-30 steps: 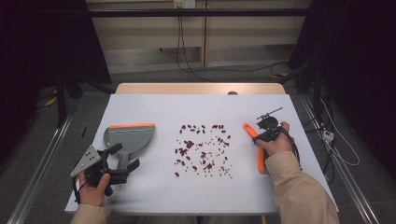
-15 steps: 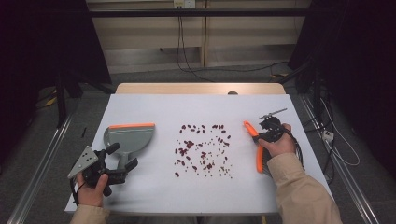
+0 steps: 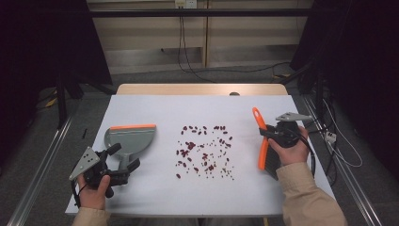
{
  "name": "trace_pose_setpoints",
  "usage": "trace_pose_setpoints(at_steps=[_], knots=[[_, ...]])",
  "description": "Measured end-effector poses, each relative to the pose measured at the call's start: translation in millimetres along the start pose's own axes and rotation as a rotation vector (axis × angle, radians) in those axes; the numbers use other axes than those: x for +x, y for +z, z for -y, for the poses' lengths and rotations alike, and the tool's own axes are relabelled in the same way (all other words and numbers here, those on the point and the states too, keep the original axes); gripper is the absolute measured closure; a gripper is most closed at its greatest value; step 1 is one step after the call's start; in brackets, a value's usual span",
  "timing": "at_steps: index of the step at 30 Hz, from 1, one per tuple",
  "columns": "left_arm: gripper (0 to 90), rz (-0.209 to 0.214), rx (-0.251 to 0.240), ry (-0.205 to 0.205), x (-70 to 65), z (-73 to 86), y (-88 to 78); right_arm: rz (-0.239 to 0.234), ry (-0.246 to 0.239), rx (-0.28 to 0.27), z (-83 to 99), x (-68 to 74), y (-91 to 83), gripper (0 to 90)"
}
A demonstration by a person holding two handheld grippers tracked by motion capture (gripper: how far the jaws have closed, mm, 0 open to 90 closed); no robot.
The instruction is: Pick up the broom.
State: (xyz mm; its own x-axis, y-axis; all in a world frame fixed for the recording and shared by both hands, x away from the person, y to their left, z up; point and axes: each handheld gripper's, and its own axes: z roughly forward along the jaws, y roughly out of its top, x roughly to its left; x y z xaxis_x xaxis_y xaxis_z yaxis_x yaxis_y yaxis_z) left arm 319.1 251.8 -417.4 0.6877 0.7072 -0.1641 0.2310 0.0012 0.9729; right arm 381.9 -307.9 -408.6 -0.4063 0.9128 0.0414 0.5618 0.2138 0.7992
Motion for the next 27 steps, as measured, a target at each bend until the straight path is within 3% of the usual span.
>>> trace_pose_setpoints(at_steps=[5,12,22,27], knots=[[3.1,0.011,-0.006,0.015,-8.0,-7.1,4.7,0.002,0.018,-0.154,8.0,-2.7,-25.8,70.3],[3.1,0.045,-0.008,0.044,-23.3,-15.1,16.8,-0.008,0.011,-0.274,13.3,-1.0,-45.2,70.3],[3.1,0.104,0.003,0.05,-40.3,-18.7,37.8,-0.031,0.002,-0.333,14.4,5.6,-56.5,70.4],[3.1,0.156,0.01,0.04,-51.6,-22.3,51.3,-0.042,0.013,-0.356,11.7,6.4,-58.8,70.4]])
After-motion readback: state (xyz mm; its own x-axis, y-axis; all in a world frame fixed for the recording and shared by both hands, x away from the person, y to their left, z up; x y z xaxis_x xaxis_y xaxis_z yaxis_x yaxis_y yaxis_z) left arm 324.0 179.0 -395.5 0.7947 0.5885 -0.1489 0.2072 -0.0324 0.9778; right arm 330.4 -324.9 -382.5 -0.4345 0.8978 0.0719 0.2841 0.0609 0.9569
